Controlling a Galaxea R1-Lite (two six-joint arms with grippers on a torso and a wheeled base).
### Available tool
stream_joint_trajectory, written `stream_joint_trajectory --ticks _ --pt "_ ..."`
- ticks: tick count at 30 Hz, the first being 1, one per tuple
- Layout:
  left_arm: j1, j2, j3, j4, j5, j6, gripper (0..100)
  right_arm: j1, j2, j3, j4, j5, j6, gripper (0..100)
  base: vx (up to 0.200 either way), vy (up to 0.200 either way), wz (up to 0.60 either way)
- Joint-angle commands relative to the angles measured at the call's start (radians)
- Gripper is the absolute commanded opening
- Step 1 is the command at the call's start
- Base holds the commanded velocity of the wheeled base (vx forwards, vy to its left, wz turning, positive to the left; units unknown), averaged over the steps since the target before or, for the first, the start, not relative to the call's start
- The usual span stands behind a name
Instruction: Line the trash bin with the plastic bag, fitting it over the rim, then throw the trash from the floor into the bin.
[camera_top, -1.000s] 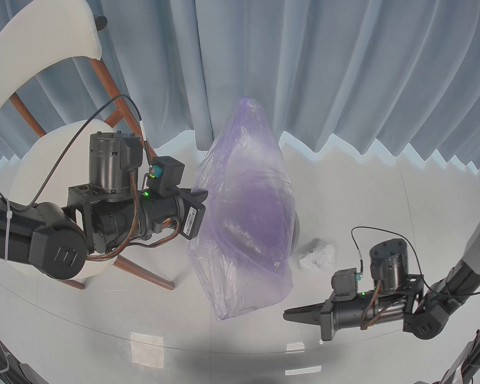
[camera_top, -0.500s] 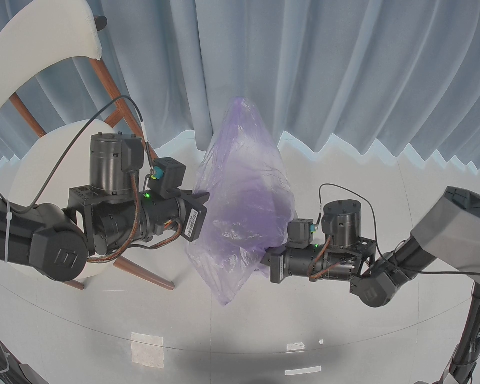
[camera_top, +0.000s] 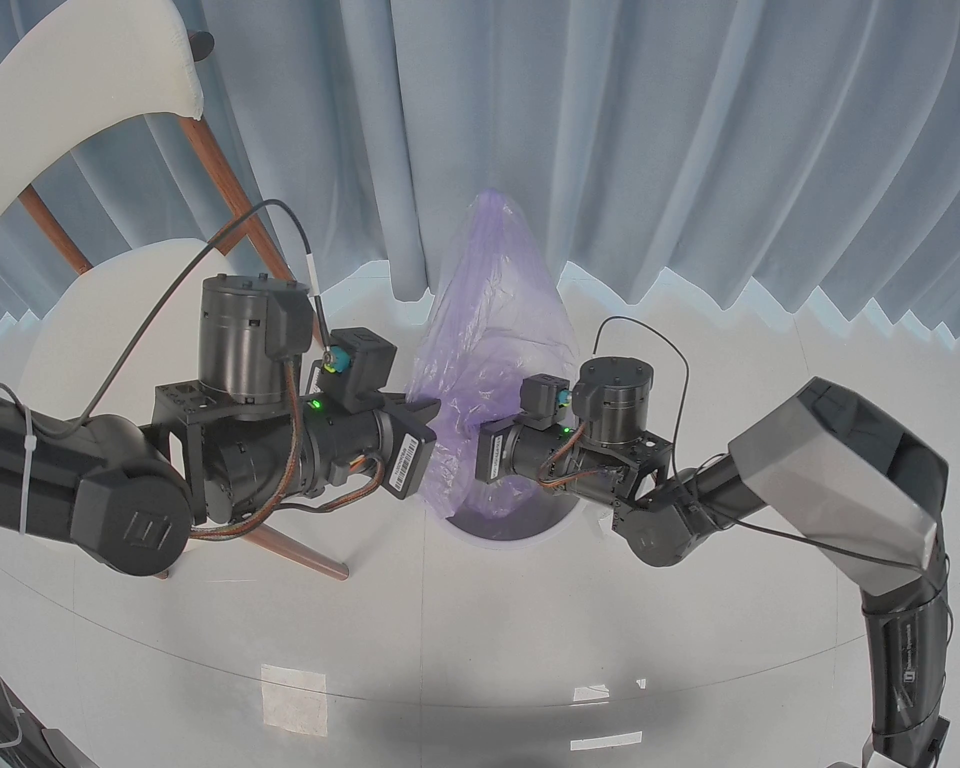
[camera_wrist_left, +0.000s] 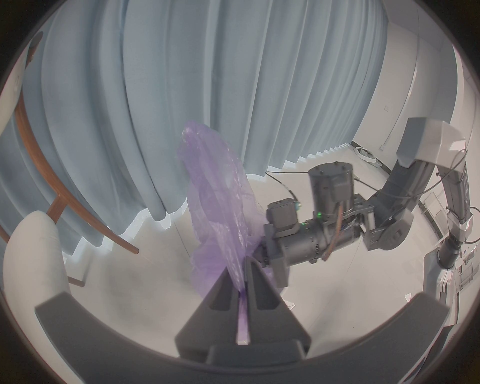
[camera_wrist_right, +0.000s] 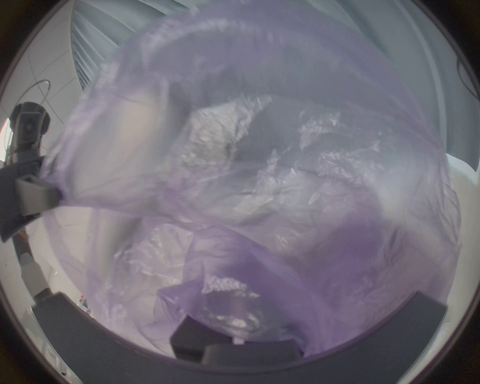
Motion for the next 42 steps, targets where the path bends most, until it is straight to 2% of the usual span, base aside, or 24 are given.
stream_joint_trajectory --ticks 1,8,9,16,21,25,27,29,32,36,37,39,42 --pt "-0.005 0.03 -0.002 0.0 0.002 0.0 0 0.008 0.147 -0.128 0.008 -0.031 -0.009 0 0.0 0.0 0.0" --pt "-0.014 0.041 -0.006 0.0 0.008 -0.026 0 0.034 0.134 -0.058 0.005 -0.029 -0.02 0 0.0 0.0 0.0" --pt "-0.02 0.042 -0.006 0.005 0.008 -0.035 0 0.043 0.079 0.028 0.009 -0.023 -0.018 0 0.0 0.0 0.0" --pt "-0.02 0.062 -0.006 0.006 0.044 -0.035 0 0.074 -0.065 0.245 0.011 0.024 -0.012 0 0.0 0.0 0.0" --pt "-0.022 0.082 -0.006 0.0 0.044 -0.035 0 0.1 -0.194 0.393 0.009 0.07 0.066 0 0.0 0.0 0.0" --pt "-0.022 0.097 -0.006 -0.002 0.045 -0.035 0 0.127 -0.329 0.545 0.015 0.109 0.159 0 0.0 0.0 0.0" --pt "-0.022 0.097 -0.002 -0.002 0.045 -0.035 0 0.127 -0.361 0.594 0.026 0.116 0.172 0 0.0 0.0 0.0" --pt "-0.025 0.096 0.008 -0.002 0.045 -0.035 0 0.115 -0.435 0.729 0.054 0.126 0.175 0 0.0 0.0 0.0" --pt "-0.042 0.094 0.016 0.0 0.045 -0.035 0 0.032 -0.464 0.826 0.037 0.123 0.163 0 0.0 0.0 0.0" --pt "-0.063 0.096 0.027 -0.002 0.045 -0.034 0 -0.093 -0.479 0.838 -0.011 0.123 0.161 0 0.0 0.0 0.0" --pt "-0.074 0.096 0.027 -0.002 0.045 -0.035 0 -0.169 -0.476 0.823 -0.034 0.123 0.159 0 0.0 0.0 0.0" --pt "-0.082 0.099 0.027 -0.002 0.045 -0.035 0 -0.255 -0.455 0.78 -0.057 0.124 0.149 0 0.0 0.0 0.0" --pt "-0.085 0.108 0.028 -0.003 0.045 -0.035 0 -0.343 -0.384 0.705 -0.094 0.124 0.12 0 0.0 0.0 0.0"
